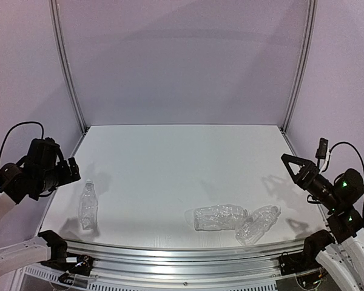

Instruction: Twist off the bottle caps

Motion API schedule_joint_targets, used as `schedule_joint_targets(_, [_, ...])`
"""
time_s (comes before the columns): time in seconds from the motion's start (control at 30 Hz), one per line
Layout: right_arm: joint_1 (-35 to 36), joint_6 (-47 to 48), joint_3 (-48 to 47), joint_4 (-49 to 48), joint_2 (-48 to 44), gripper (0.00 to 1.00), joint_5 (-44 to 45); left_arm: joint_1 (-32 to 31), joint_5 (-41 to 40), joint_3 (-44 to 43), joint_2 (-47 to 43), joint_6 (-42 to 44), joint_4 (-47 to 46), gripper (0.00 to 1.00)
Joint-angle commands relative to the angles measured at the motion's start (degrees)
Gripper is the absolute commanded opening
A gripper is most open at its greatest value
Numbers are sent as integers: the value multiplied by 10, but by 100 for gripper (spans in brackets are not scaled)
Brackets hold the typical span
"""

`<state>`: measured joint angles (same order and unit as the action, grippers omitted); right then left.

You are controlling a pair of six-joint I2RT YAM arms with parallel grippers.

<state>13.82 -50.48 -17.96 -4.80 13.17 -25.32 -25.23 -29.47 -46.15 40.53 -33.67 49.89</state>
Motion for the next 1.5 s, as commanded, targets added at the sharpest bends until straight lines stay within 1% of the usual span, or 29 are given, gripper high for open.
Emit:
schedule_joint_targets(0.0, [-9,-15,-9,41,-3,99,-2,-18,-47,-23,23,-26,61,99])
schedule_joint_targets(0.13, [-10,-20,-44,137,-5,99,51,-30,-52,-30,55,-44,80,99])
schedule_joint_targets(0.23, [-10,-38,-55,164,-9,99,62,-31,-44,-28,78,-50,81,99])
schedule_joint_targets(0.47, [-11,-68,-62,175,-8,99,57,-18,39,12,106,-43,20,99])
schedule_joint_targets(0.77, [-11,-80,-56,148,1,99,46,45,92,57,138,-42,-35,99])
schedule_joint_targets(0.9, [-11,-86,-57,143,8,99,37,81,134,84,168,-41,-84,99])
schedule_joint_targets(1.0, [-11,-88,-58,144,4,99,35,93,165,101,191,-46,-125,99])
schedule_joint_targets(1.17, [-10,-82,-65,155,-7,99,42,96,149,103,225,-57,-141,99])
schedule_joint_targets(1.27, [-11,-81,-66,156,-10,99,43,96,138,100,235,-67,-140,97])
schedule_joint_targets(1.47, [-11,-76,-69,161,-2,99,43,95,144,103,257,-74,-160,96])
